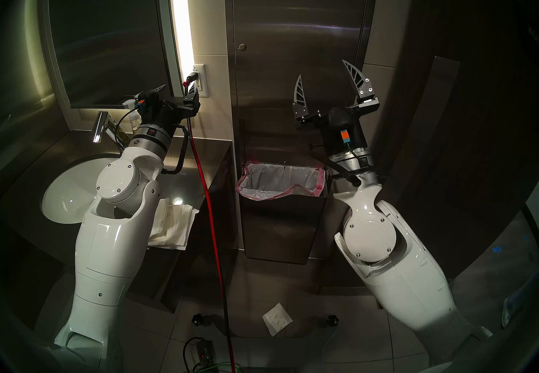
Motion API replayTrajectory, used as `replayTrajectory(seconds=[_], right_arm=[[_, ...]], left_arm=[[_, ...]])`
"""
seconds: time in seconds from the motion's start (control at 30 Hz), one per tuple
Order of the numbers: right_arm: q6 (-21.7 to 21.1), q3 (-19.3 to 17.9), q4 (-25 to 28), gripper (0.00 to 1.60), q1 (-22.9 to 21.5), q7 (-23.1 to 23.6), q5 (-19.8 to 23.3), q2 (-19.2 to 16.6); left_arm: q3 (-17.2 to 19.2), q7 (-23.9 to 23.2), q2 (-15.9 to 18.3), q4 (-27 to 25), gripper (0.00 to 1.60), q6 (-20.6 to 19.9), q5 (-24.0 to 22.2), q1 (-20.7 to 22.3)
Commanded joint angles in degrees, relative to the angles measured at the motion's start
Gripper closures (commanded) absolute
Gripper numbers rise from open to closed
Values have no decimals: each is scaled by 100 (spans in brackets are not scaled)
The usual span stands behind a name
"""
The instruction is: Twist key and open towel dispenser
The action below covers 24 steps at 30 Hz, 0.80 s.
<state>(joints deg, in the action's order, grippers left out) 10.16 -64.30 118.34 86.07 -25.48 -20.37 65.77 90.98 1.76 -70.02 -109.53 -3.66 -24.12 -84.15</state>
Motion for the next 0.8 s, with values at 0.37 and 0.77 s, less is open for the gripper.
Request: replayTrajectory(seconds=[0.37, 0.77], right_arm=[[132, 199, -566, 0, -1221, 449, -534, 256], [221, 348, -917, 0, -1731, 799, -1100, 187]], left_arm=[[8, 17, 8, -48, 0, 35, 1, 64], [2, 26, 16, -47, 0, 40, -5, 64]])
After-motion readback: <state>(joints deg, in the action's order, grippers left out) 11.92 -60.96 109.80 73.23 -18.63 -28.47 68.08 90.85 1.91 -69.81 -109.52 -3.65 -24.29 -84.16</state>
